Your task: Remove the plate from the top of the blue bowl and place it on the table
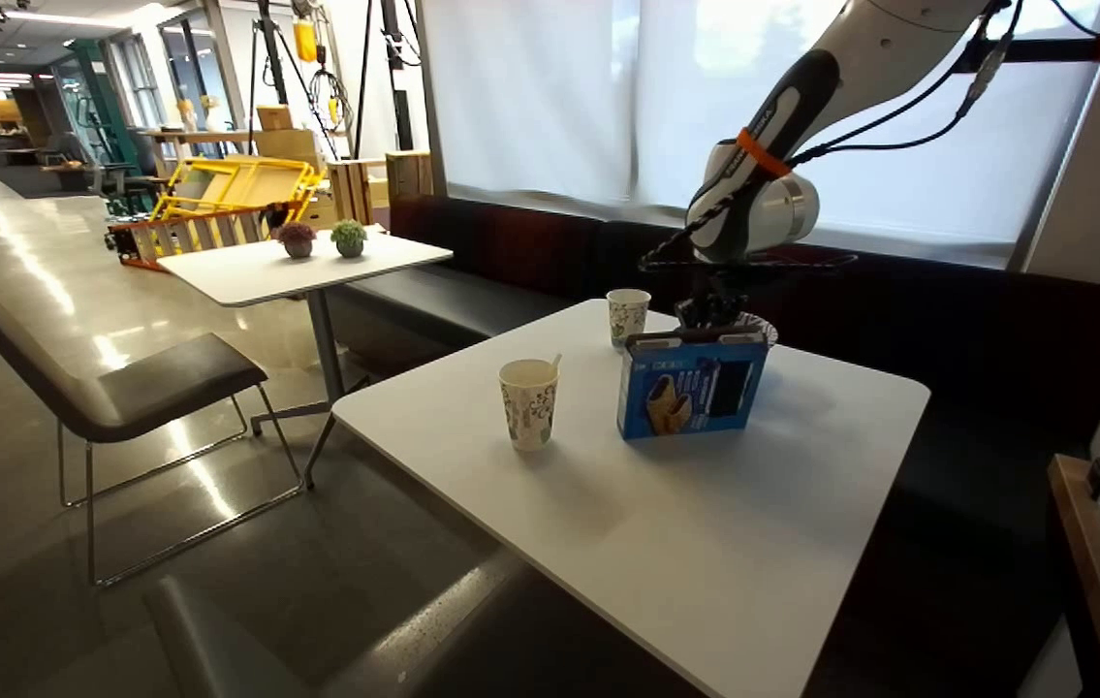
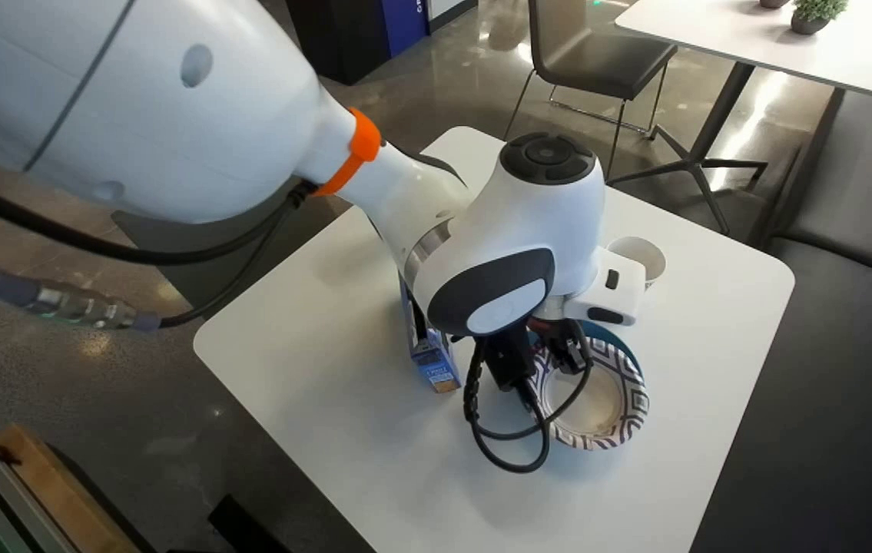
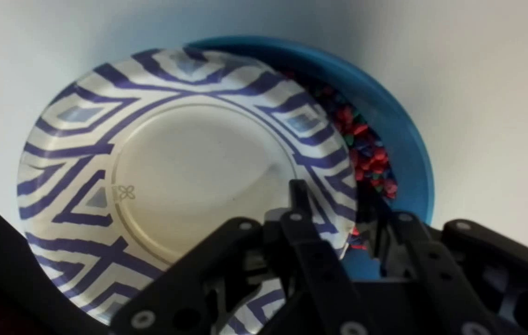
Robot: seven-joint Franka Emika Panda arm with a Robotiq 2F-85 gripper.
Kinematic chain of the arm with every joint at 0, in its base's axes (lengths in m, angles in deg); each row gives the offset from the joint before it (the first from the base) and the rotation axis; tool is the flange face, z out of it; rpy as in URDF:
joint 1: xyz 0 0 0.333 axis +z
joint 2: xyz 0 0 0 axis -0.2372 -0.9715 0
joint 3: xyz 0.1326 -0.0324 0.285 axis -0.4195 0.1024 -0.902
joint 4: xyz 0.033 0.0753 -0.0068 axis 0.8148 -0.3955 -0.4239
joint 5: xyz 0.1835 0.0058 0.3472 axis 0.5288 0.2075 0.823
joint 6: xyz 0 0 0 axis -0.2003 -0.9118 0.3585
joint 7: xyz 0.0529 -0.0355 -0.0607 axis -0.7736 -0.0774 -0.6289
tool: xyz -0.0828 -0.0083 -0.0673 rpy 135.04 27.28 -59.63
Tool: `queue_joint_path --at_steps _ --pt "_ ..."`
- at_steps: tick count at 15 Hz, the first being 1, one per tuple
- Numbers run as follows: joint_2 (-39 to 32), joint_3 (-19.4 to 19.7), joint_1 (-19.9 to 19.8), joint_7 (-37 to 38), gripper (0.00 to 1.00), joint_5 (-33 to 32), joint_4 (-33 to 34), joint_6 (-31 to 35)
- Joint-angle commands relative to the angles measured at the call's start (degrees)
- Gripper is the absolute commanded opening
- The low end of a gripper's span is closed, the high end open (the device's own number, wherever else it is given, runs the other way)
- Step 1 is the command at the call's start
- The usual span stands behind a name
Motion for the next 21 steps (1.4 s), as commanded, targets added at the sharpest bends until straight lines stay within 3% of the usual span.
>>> queue_joint_path --at_steps 1,6,10,11,12,21 --pt "-2.1 0.0 0.0 0.8 0.33 -1.2 1.2 1.3" --pt "-2.7 0.4 0.5 0.9 0.35 -2.1 1.3 2.0" --pt "-2.1 1.0 1.1 1.2 0.16 -3.2 0.7 3.8" --pt "-1.7 1.1 1.3 1.2 0.05 -3.5 0.5 4.0" --pt "-1.5 1.5 1.6 1.5 0.03 -3.9 0.3 4.2" --pt "3.4 7.6 8.5 6.2 0.02 -10.0 -4.0 4.0"
